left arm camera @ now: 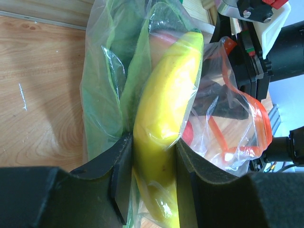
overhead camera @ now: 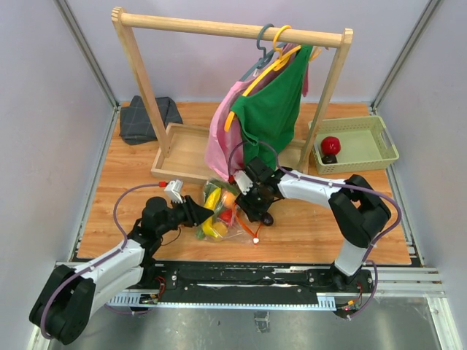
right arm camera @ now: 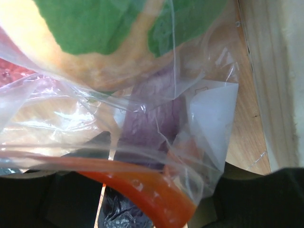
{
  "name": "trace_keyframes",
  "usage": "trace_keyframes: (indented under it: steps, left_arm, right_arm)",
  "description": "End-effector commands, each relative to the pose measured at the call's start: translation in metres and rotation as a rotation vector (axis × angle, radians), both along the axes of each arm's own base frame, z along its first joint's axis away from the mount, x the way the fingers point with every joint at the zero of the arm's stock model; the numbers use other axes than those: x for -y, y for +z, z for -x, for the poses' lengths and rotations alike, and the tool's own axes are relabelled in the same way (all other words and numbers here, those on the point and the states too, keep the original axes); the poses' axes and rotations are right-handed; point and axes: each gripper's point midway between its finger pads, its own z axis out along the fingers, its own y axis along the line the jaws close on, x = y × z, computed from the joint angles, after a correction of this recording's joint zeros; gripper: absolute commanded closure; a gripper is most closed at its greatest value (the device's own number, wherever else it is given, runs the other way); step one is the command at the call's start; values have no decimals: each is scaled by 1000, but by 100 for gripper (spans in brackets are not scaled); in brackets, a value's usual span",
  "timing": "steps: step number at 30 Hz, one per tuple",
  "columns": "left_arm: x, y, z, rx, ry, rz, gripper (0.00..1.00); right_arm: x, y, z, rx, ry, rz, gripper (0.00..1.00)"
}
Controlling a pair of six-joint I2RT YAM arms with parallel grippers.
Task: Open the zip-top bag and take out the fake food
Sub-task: Pick up the fake vegetable from the zipper food storage bag.
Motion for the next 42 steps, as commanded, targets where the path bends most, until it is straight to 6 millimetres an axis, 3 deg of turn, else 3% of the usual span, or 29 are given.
trace_keyframes:
  steps: [1,7,11,16,23,34,42]
  left_arm:
    - [0,-1,3,15,-8,-4,83]
    - [-4,-4,1,8,16,-21,83]
    - [-8,-5,-1,6,42,-32,84]
    - [-15,-5,-6,4,93,-45,84]
    - [-23,-1,-12,19,155,-41,84]
    - [-27,2,-13,38,183,-36,81]
    - [-36,10,-15,40,240,-37,52]
  right_arm:
    - [7,-8,4,10,20,69,42]
    - [-1,13,4,19,34,-7,72]
    - [-10,41,12,6,95,-125,81]
    - [-4,59,23,-13,234,-172,92]
    - [30,59,31,-112,335,-119,95]
    - [67,63,34,-104,436,-42,95]
    - [86,85,32,-78,429,-130,94]
